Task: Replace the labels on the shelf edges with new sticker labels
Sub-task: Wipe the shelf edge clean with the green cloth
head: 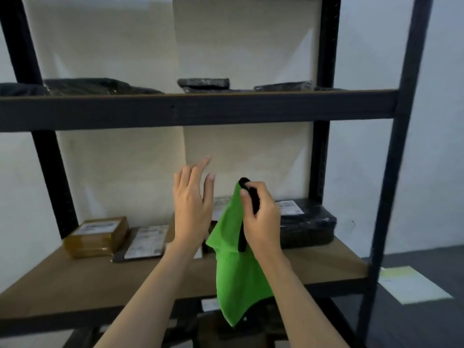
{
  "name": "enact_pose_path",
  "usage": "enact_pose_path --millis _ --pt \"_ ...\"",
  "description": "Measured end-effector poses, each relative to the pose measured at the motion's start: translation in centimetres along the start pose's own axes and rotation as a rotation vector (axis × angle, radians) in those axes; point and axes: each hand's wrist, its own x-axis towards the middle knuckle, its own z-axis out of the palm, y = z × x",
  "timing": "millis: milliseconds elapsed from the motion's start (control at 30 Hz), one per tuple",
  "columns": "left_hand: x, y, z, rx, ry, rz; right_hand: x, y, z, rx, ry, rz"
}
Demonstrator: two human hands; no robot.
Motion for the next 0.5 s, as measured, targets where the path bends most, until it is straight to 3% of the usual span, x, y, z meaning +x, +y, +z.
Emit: enact_pose_path --millis 167,333,500 --pt "-6.3 8.3 5.6 -0.228 -0.219 -0.323 0.2 4.2 -12.3 0.018 -0.231 0.075" --pt "-10.7 17.2 12.1 -0.581 -0.513 -0.535 0.4 7.7 -25.5 0.194 -0.409 0.332" --pt "-12.6 24.0 20.8 -0.779 -0.912 -0.703 1.7 12.2 -35.7 0.153 -0.416 0.424"
